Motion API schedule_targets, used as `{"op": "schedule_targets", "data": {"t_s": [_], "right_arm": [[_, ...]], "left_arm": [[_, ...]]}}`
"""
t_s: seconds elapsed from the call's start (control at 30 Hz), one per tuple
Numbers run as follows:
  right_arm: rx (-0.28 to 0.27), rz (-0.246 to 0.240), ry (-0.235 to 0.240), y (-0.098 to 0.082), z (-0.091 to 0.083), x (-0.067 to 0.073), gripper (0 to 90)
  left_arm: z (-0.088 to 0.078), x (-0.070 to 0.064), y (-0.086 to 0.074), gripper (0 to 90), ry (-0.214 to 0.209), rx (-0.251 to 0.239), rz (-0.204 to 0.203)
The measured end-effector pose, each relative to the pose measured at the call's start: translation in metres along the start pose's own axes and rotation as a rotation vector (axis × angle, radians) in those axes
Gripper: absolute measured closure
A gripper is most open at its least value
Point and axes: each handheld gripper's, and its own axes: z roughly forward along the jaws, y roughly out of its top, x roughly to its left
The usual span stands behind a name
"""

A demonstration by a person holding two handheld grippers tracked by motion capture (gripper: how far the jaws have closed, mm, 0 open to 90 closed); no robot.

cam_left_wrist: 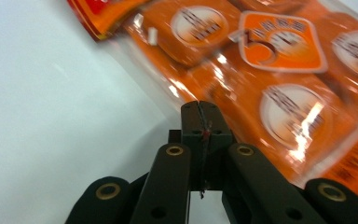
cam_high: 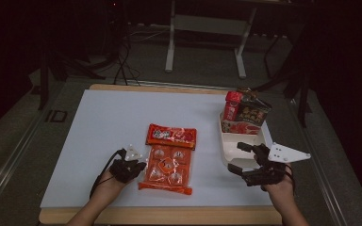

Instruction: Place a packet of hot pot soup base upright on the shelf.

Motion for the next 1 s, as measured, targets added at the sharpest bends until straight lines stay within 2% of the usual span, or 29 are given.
{"op": "schedule_targets", "data": {"t_s": [0.07, 0.23, 0.3, 0.4, 0.47, 0.6, 0.8, 1.0], "right_arm": [[-0.001, 0.002, 0.001, 0.000, 0.000, 0.000, 15.1], [-0.005, 0.004, 0.007, 0.000, 0.003, 0.000, 15.1], [-0.002, 0.006, 0.008, -0.001, 0.004, -0.001, 15.2], [0.002, 0.004, 0.010, -0.001, 0.005, 0.000, 15.1], [0.002, 0.007, 0.014, -0.002, 0.006, 0.000, 15.1], [0.005, 0.007, 0.018, -0.002, 0.007, 0.000, 15.1], [0.008, 0.005, 0.019, -0.001, 0.008, 0.001, 15.2], [0.006, 0.003, 0.022, -0.001, 0.009, 0.000, 15.1]], "left_arm": [[0.001, -0.004, -0.002, 90.0, -0.007, 0.009, 0.015], [0.003, -0.013, -0.002, 90.0, -0.041, 0.018, 0.021], [0.004, -0.016, -0.001, 90.0, -0.020, 0.027, 0.048], [0.005, -0.014, -0.002, 90.0, -0.038, 0.019, 0.020], [0.005, -0.017, -0.002, 90.0, -0.022, 0.018, 0.020], [0.006, -0.019, 0.000, 90.0, -0.045, 0.015, 0.013], [0.010, -0.026, 0.004, 90.0, -0.075, 0.012, 0.020], [0.018, -0.040, 0.013, 90.0, -0.106, 0.010, 0.051]]}}
